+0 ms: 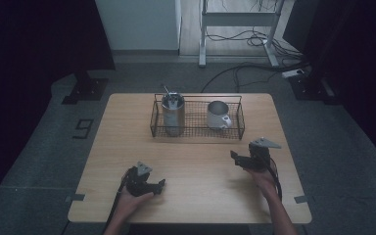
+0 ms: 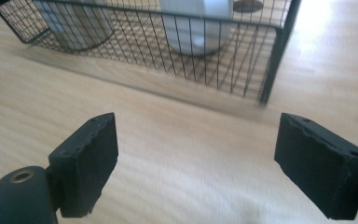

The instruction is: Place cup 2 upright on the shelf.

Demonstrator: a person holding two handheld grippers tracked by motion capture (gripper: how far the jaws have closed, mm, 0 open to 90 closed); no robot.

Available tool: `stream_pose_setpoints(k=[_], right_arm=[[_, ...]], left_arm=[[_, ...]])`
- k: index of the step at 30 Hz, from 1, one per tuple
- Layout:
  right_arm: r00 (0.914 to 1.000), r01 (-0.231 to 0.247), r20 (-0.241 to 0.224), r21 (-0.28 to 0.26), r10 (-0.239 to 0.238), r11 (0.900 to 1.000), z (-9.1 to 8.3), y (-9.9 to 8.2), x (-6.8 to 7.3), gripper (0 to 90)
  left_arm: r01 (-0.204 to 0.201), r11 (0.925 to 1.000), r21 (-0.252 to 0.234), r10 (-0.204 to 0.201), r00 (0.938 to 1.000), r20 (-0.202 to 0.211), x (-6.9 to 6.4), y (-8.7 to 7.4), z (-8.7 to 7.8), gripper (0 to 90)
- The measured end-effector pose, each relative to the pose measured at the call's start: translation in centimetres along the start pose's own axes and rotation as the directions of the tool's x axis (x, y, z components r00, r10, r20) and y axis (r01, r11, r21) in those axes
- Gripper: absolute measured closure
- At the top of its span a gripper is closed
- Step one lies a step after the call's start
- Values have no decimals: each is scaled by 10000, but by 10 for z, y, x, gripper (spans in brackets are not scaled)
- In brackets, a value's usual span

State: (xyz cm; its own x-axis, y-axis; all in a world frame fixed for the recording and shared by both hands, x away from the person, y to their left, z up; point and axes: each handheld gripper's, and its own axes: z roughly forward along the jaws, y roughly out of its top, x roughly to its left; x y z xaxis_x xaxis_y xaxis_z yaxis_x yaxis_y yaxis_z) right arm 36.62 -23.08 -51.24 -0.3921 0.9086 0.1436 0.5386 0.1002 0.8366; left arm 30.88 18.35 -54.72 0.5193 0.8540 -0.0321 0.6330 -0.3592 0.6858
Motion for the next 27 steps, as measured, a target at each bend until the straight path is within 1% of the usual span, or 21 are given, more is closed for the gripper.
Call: stream_pose_setpoints(k=[7, 10, 17, 27], right_arm=[[9999, 50, 105, 284, -53, 9996, -9, -27, -4, 130], [9997, 120, 193, 461, -129, 9989, -10, -34, -5, 130], [9996, 29, 297, 540, -45, 9985, -13, -40, -10, 132], [9991, 179, 360, 750, -206, 9970, -9, -44, -8, 130]], left_arm=[[-60, 10000, 32, 60, 10000, -73, -1, 0, 0, 111], [-84, 10000, 49, 85, 9999, -106, -1, 0, 1, 111], [-97, 9999, 58, 98, 9999, -127, -2, 0, 1, 111], [-92, 9999, 53, 92, 9999, -108, -1, 0, 1, 111]])
